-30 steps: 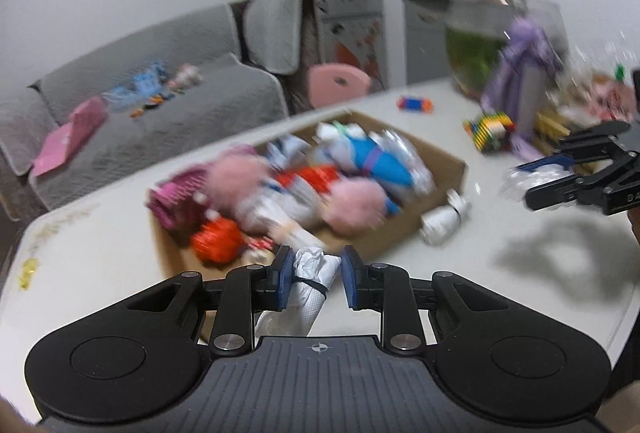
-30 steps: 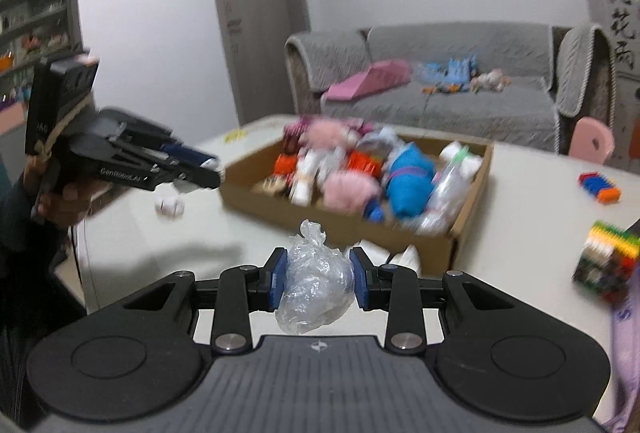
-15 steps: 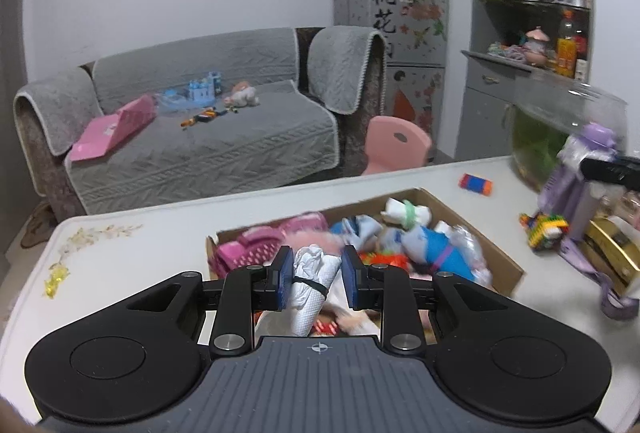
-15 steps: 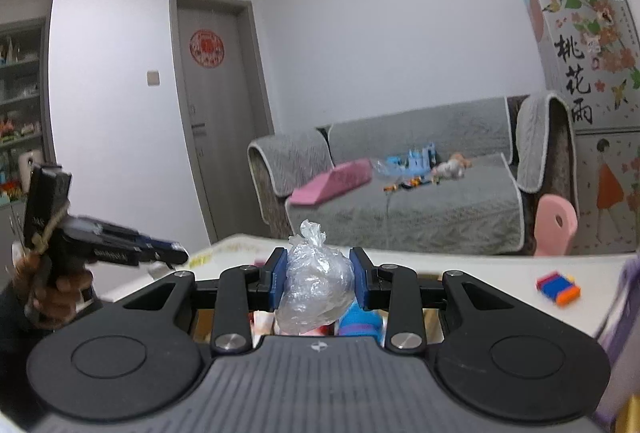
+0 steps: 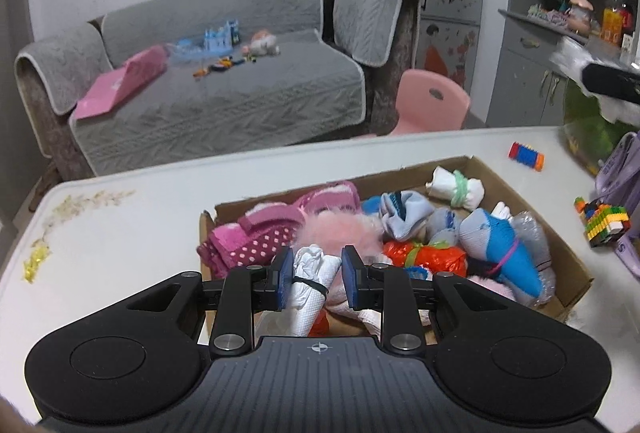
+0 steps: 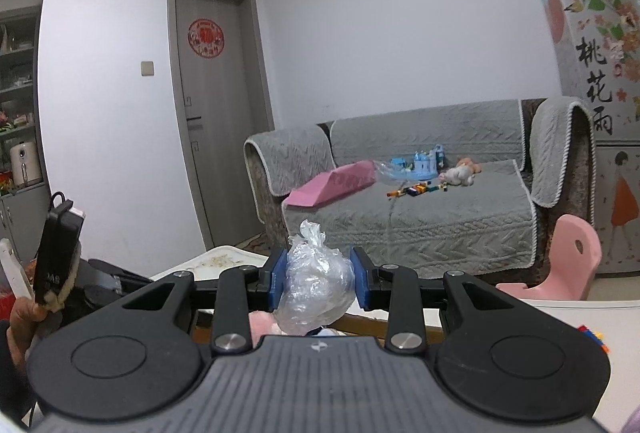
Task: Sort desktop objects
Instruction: 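Carry the white sock bundle and plastic bag over the box, then lower both items into the box and open both grippers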
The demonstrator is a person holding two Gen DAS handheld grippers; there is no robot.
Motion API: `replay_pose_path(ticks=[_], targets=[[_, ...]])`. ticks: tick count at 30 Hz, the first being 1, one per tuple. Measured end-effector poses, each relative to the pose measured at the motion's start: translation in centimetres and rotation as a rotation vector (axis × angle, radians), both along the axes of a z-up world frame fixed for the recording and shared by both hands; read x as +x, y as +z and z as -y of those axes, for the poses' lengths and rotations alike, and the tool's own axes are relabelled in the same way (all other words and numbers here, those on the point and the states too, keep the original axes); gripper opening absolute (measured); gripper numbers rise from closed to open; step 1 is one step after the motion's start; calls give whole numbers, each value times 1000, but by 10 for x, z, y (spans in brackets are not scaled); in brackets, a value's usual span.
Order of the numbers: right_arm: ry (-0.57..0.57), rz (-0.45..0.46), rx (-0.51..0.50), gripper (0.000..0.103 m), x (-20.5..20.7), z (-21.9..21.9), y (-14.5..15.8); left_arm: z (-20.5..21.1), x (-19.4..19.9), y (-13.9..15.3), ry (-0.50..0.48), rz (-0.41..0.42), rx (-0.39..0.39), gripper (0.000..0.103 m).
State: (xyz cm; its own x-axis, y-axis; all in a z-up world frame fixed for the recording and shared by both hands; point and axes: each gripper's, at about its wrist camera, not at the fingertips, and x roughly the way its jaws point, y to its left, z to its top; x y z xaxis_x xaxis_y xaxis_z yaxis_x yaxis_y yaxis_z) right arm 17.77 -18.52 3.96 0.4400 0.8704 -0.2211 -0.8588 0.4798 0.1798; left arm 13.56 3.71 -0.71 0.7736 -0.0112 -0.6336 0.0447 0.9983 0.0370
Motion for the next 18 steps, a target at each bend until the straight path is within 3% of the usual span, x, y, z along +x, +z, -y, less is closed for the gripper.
replay_pose_path(ticks=[18], targets=[[-2,-73,-254,31,26,-55,-43,12,16,-24,-6,-72,62,33]])
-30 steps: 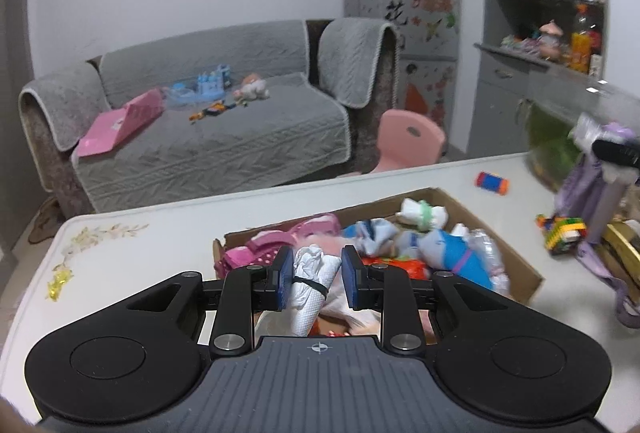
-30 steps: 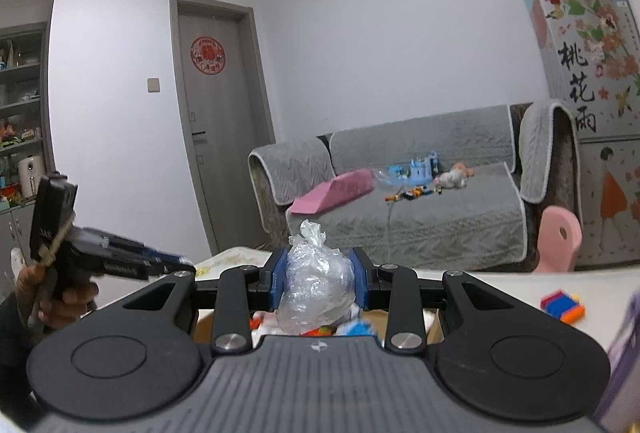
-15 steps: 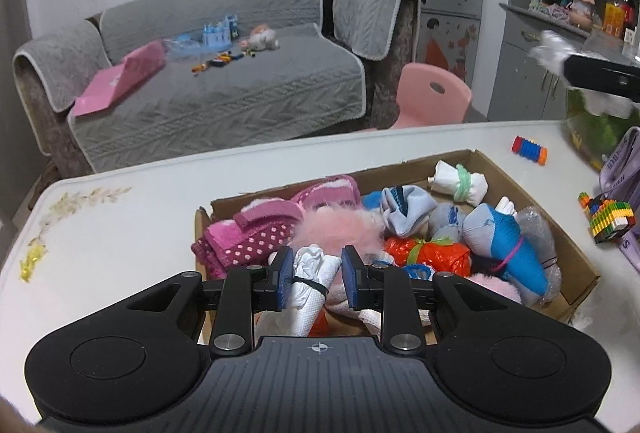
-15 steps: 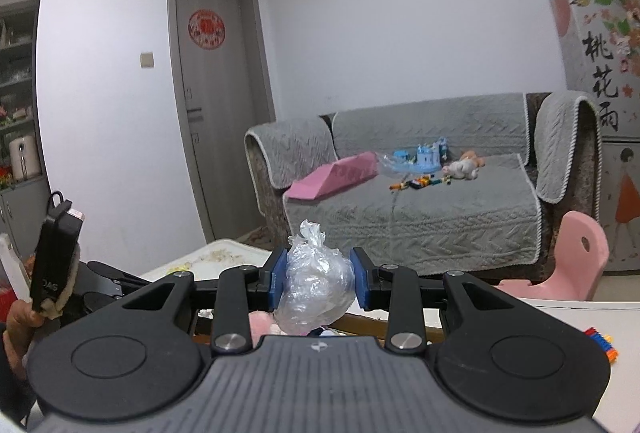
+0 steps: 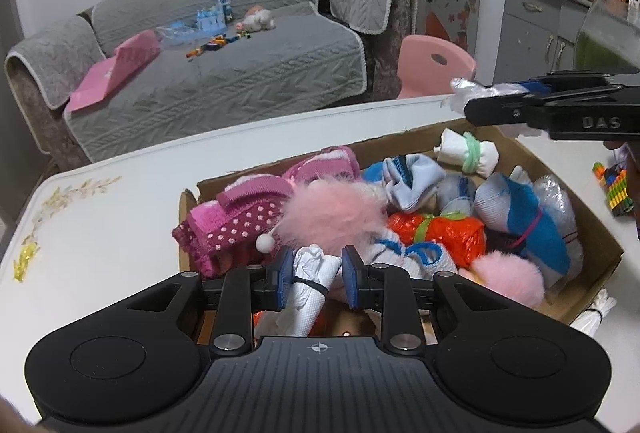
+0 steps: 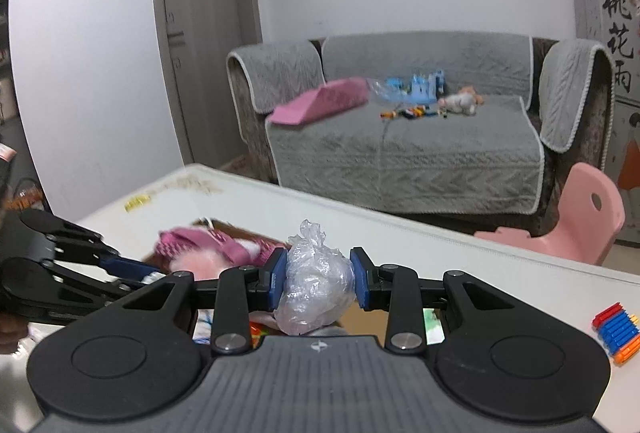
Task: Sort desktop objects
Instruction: 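Lower both items into the box and open both grippers, then withdraw both open grippers toward the white bundles on the table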
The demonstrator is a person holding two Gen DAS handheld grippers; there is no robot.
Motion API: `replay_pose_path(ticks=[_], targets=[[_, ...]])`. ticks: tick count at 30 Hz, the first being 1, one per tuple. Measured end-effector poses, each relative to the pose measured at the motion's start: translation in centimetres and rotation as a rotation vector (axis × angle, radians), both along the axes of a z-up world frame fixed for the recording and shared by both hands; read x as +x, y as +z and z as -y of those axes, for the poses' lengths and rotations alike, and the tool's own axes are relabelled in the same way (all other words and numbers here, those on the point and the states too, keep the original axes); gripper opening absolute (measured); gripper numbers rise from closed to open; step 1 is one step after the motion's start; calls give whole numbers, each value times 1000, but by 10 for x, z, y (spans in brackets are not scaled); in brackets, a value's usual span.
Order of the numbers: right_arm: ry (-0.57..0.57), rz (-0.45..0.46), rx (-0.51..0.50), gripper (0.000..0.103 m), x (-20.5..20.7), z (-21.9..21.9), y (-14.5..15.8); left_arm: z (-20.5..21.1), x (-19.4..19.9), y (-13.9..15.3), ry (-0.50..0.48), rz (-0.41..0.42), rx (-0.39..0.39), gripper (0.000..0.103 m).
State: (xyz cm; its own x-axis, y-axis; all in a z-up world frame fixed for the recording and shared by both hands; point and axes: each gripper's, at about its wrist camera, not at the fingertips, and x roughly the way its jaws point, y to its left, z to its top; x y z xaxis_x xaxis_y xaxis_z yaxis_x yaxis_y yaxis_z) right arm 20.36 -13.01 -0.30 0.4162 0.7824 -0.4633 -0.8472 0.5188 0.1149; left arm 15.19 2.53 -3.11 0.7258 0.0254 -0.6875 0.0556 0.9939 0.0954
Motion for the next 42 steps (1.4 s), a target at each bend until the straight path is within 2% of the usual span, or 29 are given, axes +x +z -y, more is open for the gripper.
replay_pose_path(ticks=[7,12,14,15,16,17,18,20,23,27,32,37,40,42], targets=[[-10,23,-75,31,1,-12,-6,-5,2,-6,5,-23,-14,33],[-29,32,-131,34,4,-17,-14,-4,4,-14,4,-49,-8,39],[-29,35,-135,36,1,-16,-15,-3,3,-15,4,-46,-2,59],[-30,35,-133,37,2,-16,-14,-3,2,-14,5,-40,0,65],[-35,42,-127,42,0,-14,-12,-3,-1,-12,3,-28,-1,76],[-38,46,-119,46,-2,-12,-10,-2,-3,-10,1,-14,1,80],[-41,49,-112,48,-3,-11,-8,-2,-5,-8,1,-3,2,81],[-59,65,-102,64,-7,-6,-3,-2,-9,-3,-5,12,-6,84],[-88,90,-75,80,-22,9,6,-5,-16,5,-15,26,-24,88],[-150,127,-34,97,-55,38,12,-13,-36,19,-4,57,-46,89],[-176,119,10,102,-107,74,6,-37,-89,40,79,120,-82,97],[-165,93,3,102,-137,82,-9,-54,-152,51,219,197,13,103],[-174,57,-3,102,-145,82,-25,-70,-178,35,328,149,-38,103],[-200,24,-11,102,-143,80,-35,-75,-190,15,377,91,-39,103]])
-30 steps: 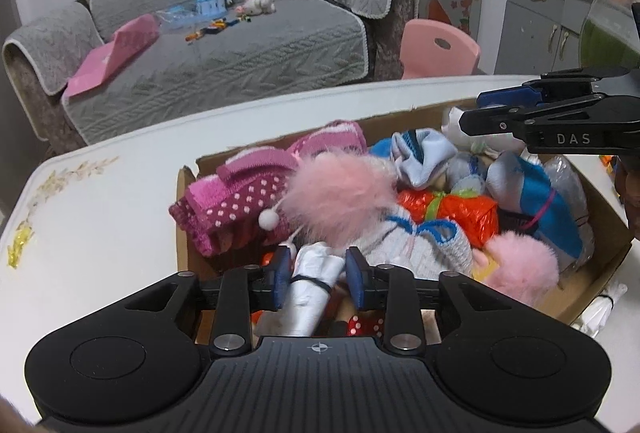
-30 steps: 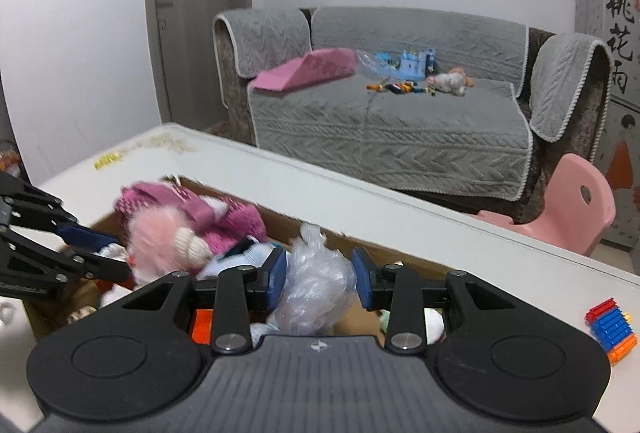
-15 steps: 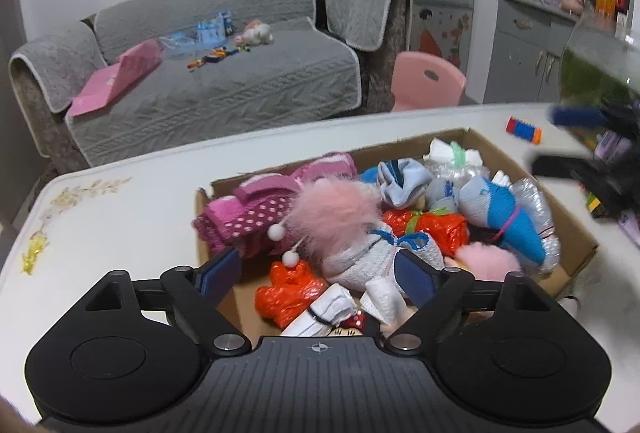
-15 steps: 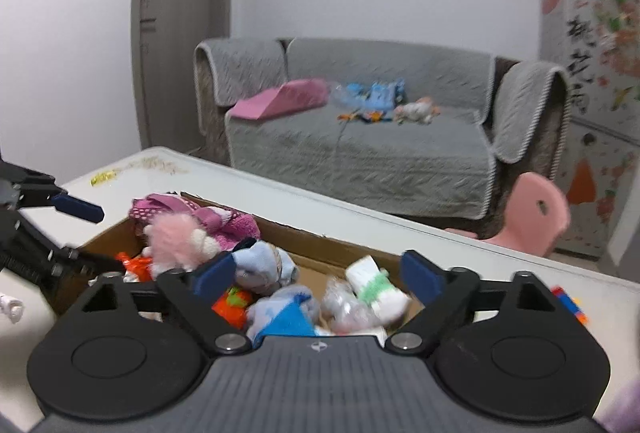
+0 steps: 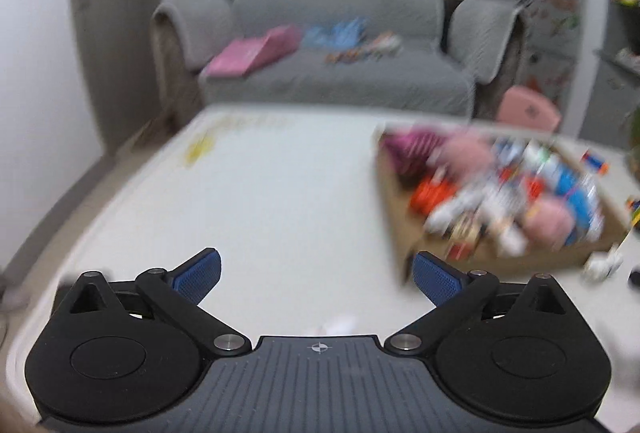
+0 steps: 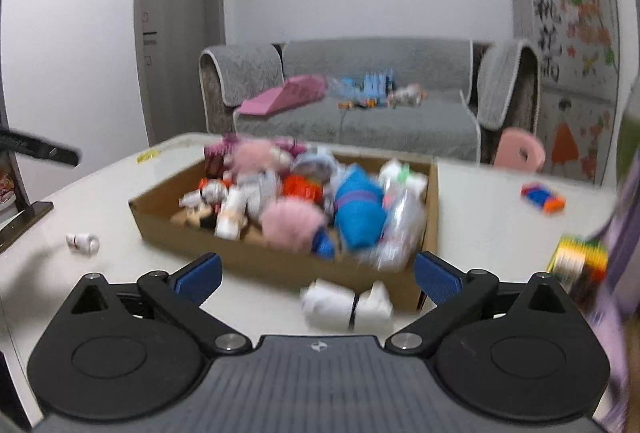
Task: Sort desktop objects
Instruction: 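Withdraw both open grippers toward the white bundles on the table, then close left gripper on red-banded white bundle while right grasps black-tied white cloth bundle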
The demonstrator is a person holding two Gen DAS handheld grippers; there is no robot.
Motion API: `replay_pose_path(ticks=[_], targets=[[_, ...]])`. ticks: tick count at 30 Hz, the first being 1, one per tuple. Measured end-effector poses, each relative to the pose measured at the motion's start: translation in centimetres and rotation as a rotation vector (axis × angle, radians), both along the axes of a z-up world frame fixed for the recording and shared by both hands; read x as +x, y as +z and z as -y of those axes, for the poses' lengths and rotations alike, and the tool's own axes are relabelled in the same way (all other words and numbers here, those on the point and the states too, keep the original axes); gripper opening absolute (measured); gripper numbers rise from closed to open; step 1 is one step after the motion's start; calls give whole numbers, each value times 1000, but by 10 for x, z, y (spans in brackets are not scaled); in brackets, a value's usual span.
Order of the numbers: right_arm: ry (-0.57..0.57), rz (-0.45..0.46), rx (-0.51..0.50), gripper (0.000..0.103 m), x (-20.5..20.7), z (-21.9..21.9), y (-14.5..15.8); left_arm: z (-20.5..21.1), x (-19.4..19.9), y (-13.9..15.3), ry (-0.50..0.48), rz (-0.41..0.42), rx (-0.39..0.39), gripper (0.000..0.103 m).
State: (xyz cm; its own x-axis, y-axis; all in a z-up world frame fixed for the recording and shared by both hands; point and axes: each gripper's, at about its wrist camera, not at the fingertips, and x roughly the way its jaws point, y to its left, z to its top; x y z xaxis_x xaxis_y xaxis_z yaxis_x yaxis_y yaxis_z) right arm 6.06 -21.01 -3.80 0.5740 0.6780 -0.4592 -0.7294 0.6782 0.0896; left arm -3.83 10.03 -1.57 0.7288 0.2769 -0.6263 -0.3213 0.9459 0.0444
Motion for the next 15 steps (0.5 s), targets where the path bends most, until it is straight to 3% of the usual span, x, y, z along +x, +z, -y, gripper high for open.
replay_pose_path(ticks=[3,7,15], targets=[[-34,-30,-29,102,9,-9,-12,2,0,-20,34,-67,-16,103],[-47,-23,-66,102,10,-21,-18,19,16,-32,37,-99,59,103],[-77,-35,-69,102,14,-23,-25,32,32,-68,50,-165,96,103]])
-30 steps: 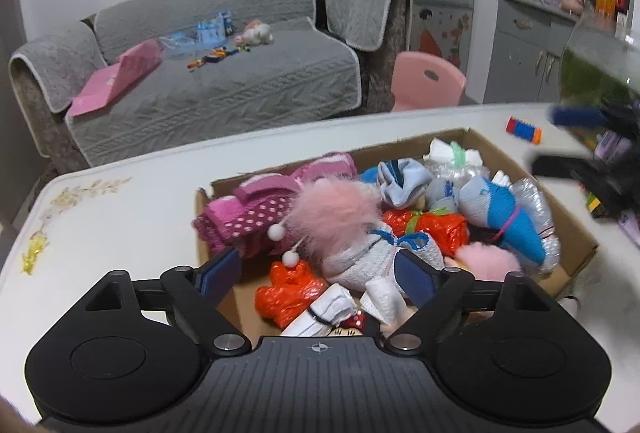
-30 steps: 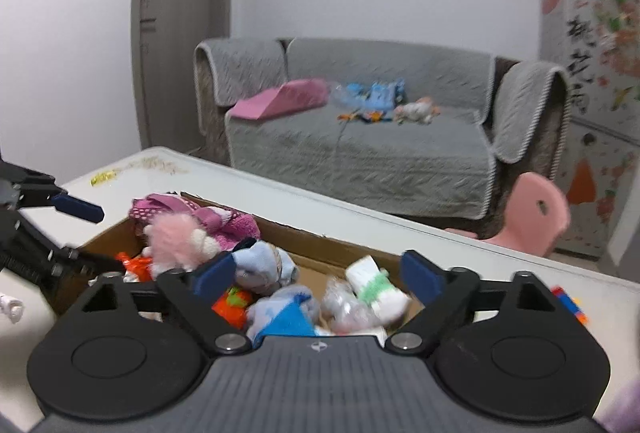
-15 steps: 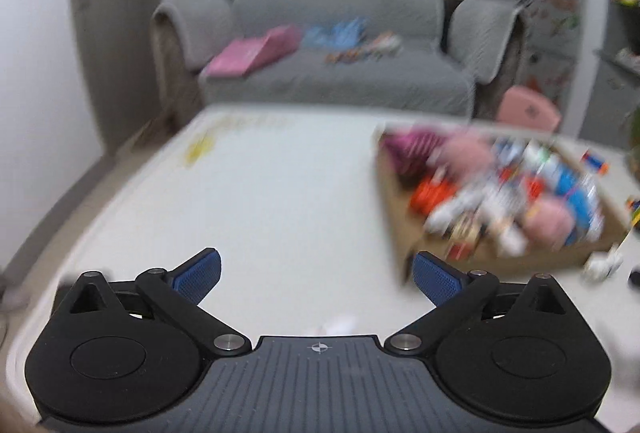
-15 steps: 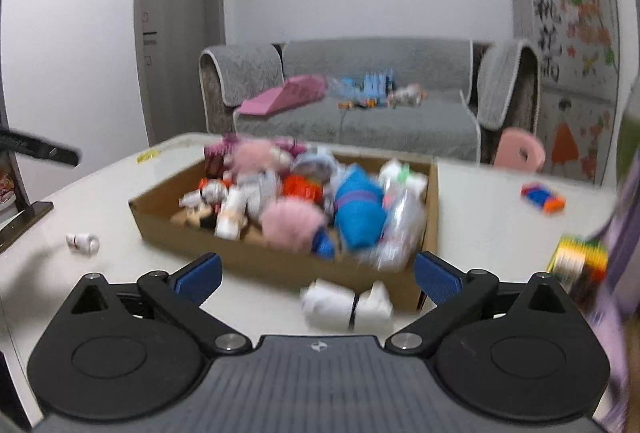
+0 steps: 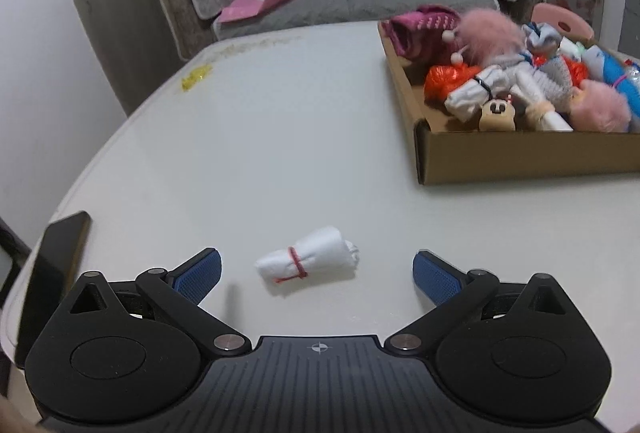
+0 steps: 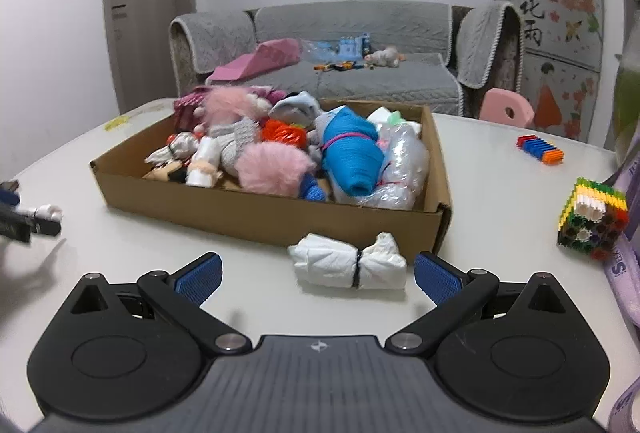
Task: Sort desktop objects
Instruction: 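Close left gripper on red-banded white bundle while right grasps black-tied white cloth bundle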
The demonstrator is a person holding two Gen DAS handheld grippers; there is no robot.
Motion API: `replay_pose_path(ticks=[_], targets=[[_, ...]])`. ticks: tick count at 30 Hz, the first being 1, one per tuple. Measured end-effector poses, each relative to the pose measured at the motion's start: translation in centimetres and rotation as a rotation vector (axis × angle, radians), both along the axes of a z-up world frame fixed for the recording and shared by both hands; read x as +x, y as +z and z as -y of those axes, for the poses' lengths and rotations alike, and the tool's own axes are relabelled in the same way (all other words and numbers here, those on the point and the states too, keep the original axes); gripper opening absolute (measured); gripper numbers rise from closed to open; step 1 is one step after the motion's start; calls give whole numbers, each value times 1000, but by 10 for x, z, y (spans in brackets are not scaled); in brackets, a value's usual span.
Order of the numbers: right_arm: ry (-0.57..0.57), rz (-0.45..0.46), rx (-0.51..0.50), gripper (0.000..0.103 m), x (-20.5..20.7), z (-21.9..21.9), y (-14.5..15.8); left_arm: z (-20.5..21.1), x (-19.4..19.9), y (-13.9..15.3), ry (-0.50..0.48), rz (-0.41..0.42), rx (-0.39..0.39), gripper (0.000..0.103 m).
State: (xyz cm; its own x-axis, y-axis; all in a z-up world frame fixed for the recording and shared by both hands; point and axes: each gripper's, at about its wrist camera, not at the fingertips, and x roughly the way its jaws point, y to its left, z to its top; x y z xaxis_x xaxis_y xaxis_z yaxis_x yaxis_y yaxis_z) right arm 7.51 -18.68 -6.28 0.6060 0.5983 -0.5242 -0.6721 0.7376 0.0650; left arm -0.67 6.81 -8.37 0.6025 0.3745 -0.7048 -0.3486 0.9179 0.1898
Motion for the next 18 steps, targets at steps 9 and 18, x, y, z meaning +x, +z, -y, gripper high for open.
replay_pose_path(ticks=[9,18], targets=[[-59,-46,-24,102,9,-8,-8,2,8,-5,31,56,-8,103],[-82,-128,-38,102,20,-8,-13,-12,1,-10,80,105,-134,103]])
